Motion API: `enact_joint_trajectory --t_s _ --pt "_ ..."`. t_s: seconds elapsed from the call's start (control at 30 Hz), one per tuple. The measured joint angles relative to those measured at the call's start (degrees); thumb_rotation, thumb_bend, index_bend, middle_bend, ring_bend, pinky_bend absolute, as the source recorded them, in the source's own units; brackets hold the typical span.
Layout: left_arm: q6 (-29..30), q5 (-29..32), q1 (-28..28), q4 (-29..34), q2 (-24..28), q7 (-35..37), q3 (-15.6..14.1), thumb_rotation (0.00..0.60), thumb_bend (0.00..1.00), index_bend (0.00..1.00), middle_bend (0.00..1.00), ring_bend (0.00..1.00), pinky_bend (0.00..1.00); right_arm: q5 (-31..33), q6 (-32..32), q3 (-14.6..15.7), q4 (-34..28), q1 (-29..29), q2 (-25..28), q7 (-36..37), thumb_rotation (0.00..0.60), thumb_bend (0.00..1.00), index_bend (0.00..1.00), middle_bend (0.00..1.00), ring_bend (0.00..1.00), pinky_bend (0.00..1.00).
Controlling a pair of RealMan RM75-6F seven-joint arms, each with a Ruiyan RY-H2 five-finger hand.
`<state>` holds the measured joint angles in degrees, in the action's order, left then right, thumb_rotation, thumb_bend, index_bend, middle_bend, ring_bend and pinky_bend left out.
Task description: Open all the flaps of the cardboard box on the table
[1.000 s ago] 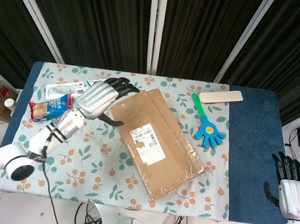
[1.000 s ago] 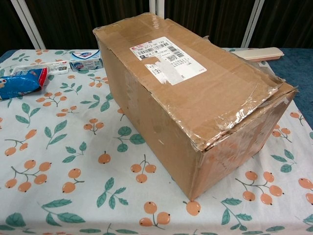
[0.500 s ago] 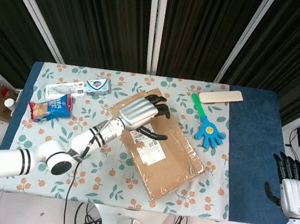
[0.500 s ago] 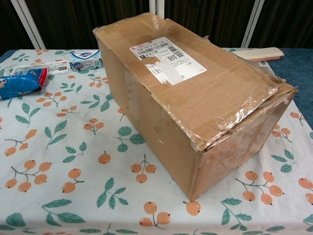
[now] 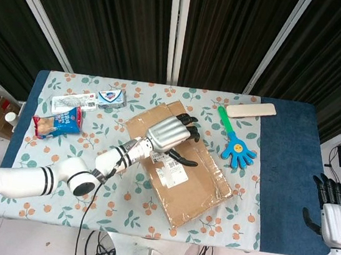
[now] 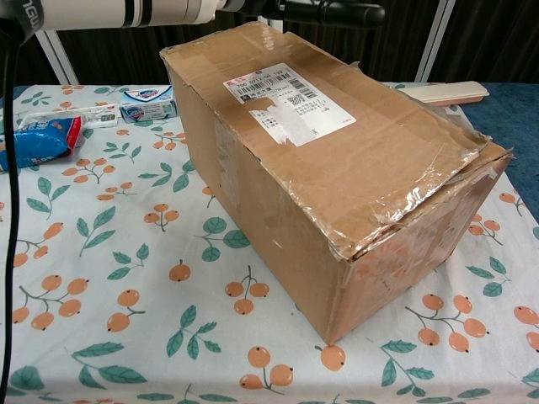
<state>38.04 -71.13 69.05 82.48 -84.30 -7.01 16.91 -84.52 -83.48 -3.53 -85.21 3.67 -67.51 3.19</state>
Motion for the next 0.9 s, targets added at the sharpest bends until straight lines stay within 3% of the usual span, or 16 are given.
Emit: enact_joint_trajectory --t_s 0.6,0.9 --pt "0.71 -3.19 1.18 -0.32 1.12 0.98 -1.69 0.0 0.0 0.55 0.52 0.11 0.14 0.66 -0.36 -0.64 -0.47 -0.01 0.0 -0.14 0.6 0.29 0.0 0.0 0.0 0.0" --pt "2.19 -4.76 0.83 3.66 4.81 2.53 -1.26 0.0 0.0 0.62 0.58 0.14 0.14 0.73 -0.36 -0.81 -1.03 0.06 0.28 -0.26 0.6 0.28 0.0 0.0 0.0 0.0"
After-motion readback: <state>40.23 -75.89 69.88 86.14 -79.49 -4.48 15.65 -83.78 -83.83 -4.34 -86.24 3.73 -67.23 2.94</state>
